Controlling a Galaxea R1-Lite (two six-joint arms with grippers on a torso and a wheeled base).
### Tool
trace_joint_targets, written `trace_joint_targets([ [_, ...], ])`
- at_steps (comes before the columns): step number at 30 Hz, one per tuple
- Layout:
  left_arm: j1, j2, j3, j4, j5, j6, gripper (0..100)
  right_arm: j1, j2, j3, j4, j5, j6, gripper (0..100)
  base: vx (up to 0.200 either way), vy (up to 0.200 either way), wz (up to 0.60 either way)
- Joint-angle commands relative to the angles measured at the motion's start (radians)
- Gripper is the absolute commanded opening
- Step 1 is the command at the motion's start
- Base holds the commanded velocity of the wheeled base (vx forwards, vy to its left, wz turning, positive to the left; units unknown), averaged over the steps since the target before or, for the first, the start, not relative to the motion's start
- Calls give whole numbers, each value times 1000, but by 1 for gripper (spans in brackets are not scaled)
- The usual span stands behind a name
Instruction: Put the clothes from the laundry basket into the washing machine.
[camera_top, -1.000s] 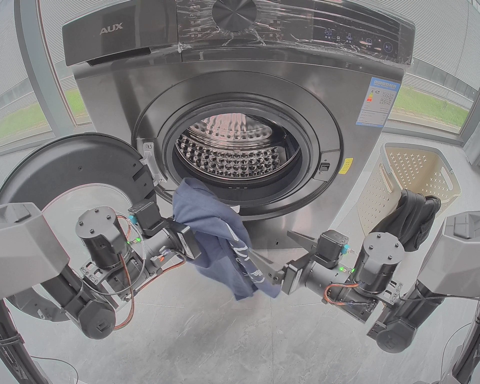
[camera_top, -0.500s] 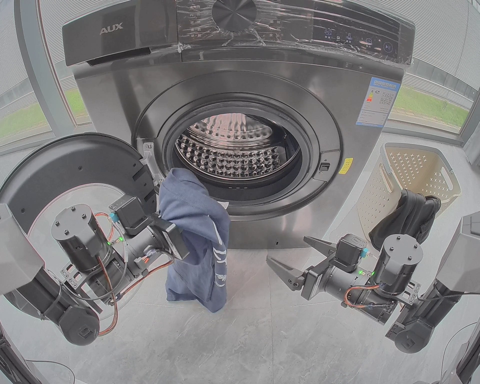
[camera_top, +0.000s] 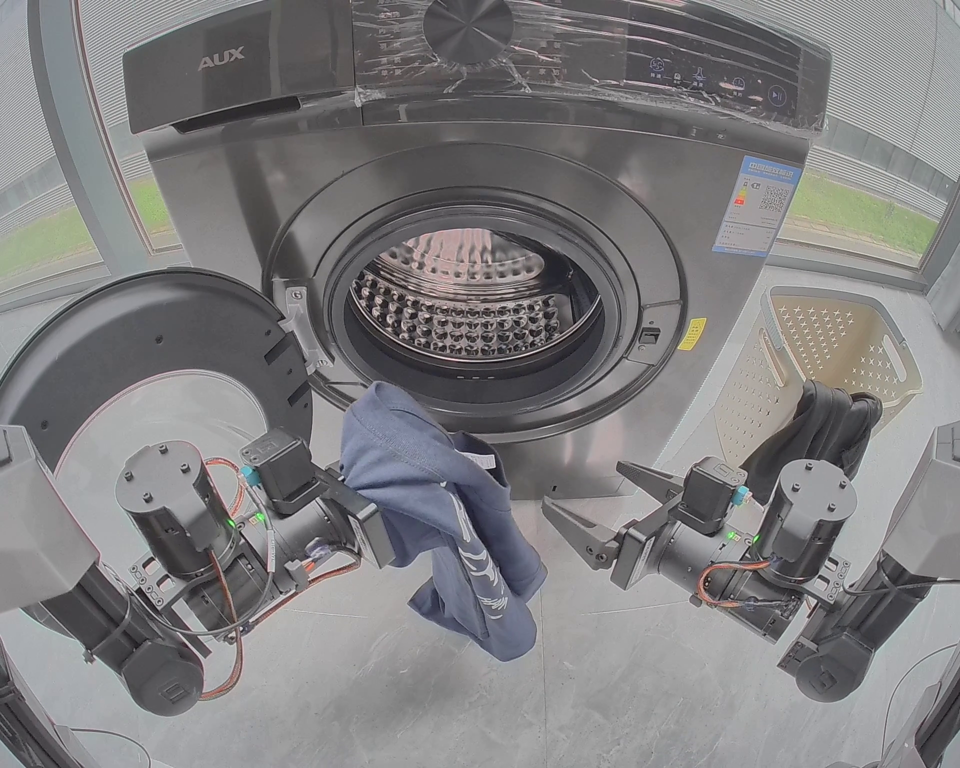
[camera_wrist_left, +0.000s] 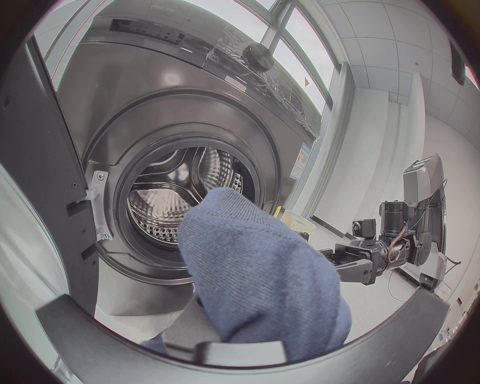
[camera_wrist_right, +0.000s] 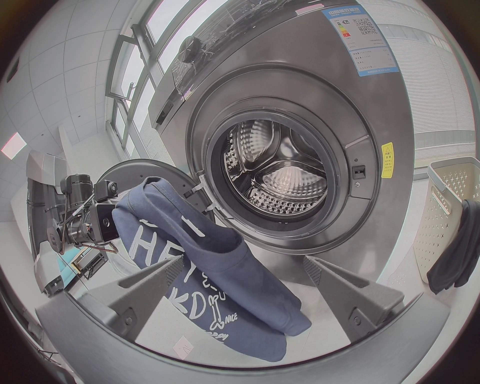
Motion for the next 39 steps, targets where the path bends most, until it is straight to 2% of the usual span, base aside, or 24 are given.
trace_joint_targets([
  [1,-2,17,3,-9,-1,0,0,3,0,4,-1,1,0,100,200,0,0],
  [18,-28,35,11,-10,2,1,0,10,0,10,-1,0,3,100,200,0,0],
  [25,-59,26,20,-10,2,-3,0,13,0,14,-1,0,3,100,0,0,0],
  [28,-86,31,31,-9,4,-14,0,20,0,16,-1,-2,3,100,0,0,0],
  [31,-102,68,-11,-6,12,-22,0,35,-10,16,-1,-5,5,100,0,0,0],
  [32,-103,132,-75,-7,15,-23,0,41,-10,18,-1,-6,6,100,0,0,0],
  [37,-89,239,-182,-7,5,-23,0,43,-13,34,-1,-3,5,100,0,0,0],
  [39,-71,293,-236,-7,1,-45,0,46,-14,44,-1,-3,6,100,0,0,0],
])
